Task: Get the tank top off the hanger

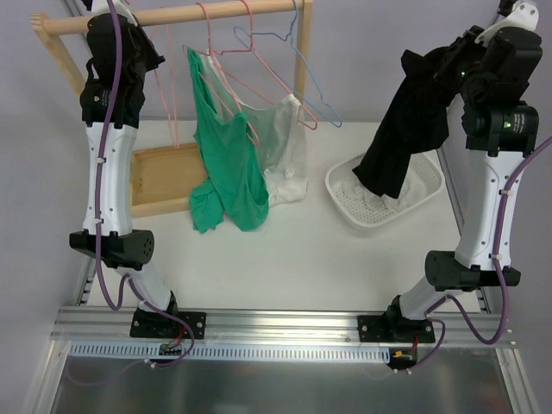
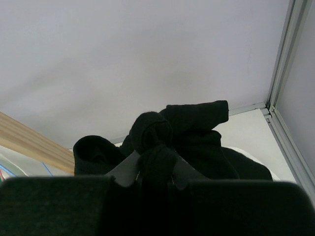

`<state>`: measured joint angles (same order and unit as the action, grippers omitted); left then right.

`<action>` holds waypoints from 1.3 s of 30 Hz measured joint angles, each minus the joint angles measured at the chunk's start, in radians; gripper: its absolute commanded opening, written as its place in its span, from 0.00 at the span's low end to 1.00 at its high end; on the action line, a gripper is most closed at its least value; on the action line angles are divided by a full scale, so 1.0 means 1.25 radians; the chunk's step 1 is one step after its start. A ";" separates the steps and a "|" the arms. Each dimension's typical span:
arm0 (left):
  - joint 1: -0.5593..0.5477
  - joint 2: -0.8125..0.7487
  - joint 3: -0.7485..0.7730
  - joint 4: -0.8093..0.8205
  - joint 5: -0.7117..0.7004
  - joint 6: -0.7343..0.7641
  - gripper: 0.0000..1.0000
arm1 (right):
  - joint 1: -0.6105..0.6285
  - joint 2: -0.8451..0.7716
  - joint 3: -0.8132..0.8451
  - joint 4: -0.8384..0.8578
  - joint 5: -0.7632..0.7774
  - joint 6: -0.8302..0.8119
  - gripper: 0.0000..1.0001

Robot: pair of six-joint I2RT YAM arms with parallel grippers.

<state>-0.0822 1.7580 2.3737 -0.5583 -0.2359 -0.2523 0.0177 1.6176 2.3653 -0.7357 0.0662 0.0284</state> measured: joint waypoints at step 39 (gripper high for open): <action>0.068 -0.167 -0.219 0.035 -0.051 -0.045 0.28 | -0.006 -0.131 -0.723 0.142 -0.017 0.045 0.27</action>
<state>0.0025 1.5497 2.0998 -0.5140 -0.2996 -0.3092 0.0097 1.4536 1.4620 -0.5579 0.0452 0.0853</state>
